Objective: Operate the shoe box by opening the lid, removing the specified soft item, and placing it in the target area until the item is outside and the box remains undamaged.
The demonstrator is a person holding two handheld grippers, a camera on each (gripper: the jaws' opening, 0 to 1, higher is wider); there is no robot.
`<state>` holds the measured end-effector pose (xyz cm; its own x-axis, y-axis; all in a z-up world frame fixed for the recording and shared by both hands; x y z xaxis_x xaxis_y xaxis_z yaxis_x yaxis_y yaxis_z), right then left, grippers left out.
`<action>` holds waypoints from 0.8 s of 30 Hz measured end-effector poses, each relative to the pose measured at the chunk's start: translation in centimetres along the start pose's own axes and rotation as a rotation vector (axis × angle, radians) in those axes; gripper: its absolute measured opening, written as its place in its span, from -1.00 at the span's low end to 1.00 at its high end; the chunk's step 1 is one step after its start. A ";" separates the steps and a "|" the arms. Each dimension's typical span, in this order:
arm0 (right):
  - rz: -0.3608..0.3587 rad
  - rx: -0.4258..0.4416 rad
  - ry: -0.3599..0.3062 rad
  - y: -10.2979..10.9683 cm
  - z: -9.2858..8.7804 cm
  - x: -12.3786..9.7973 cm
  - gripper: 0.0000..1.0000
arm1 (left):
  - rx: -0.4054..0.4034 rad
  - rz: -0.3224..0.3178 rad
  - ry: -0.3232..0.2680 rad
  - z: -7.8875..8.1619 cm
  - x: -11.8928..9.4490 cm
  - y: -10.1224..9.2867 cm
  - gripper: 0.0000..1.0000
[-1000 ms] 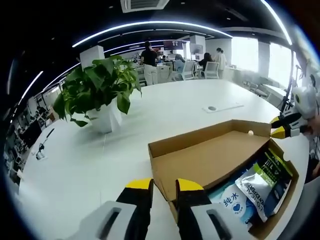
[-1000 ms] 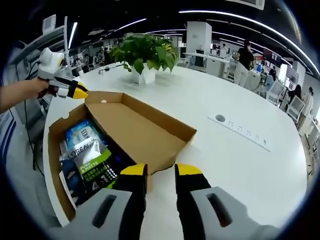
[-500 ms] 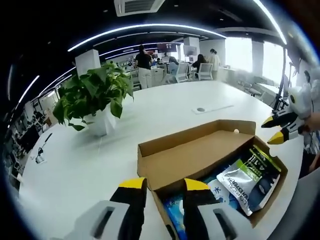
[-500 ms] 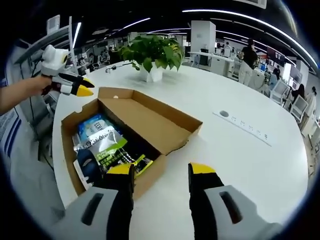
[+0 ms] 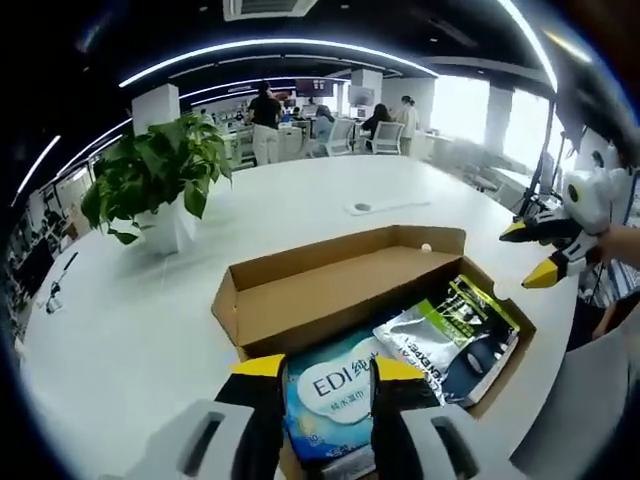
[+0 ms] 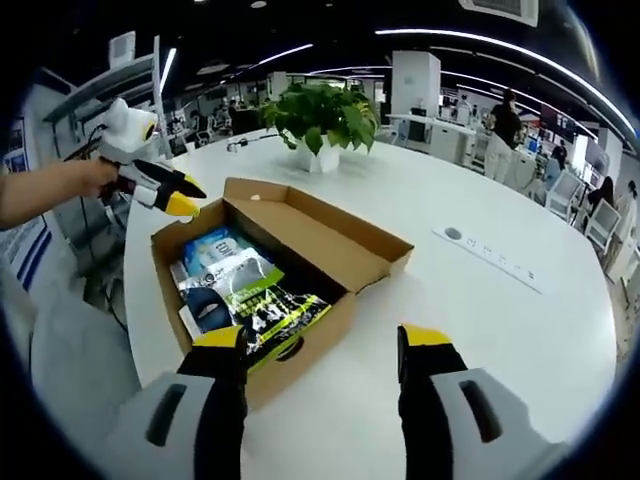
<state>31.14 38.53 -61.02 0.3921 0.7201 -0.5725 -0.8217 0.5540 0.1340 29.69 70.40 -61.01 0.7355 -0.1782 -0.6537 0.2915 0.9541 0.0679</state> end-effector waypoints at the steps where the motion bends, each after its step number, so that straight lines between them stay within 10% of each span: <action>1: 0.003 -0.003 -0.001 0.2 0.0 -0.1 0.24 | 0.002 -0.004 0.002 -0.1 0.0 -0.1 -0.34; 24: -0.008 -0.093 -0.003 3.5 -2.1 -3.4 0.73 | -0.071 -0.192 0.127 -2.3 1.3 -4.2 -0.29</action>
<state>26.03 37.10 -60.31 0.3997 0.7170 -0.5711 -0.8534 0.5185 0.0538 28.00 66.70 -63.84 0.5863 -0.3303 -0.7397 0.3717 0.9210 -0.1166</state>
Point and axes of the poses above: the point that each gripper's makers call its tool centre point, and the gripper's own axes: x roughly forward along the fingers, y roughly to its left, z roughly out of its top, the point moved 9 cm from there along -x, roughly backward along the fingers, and after that the axes turned 10 degrees about z, right-handed, at the moved point
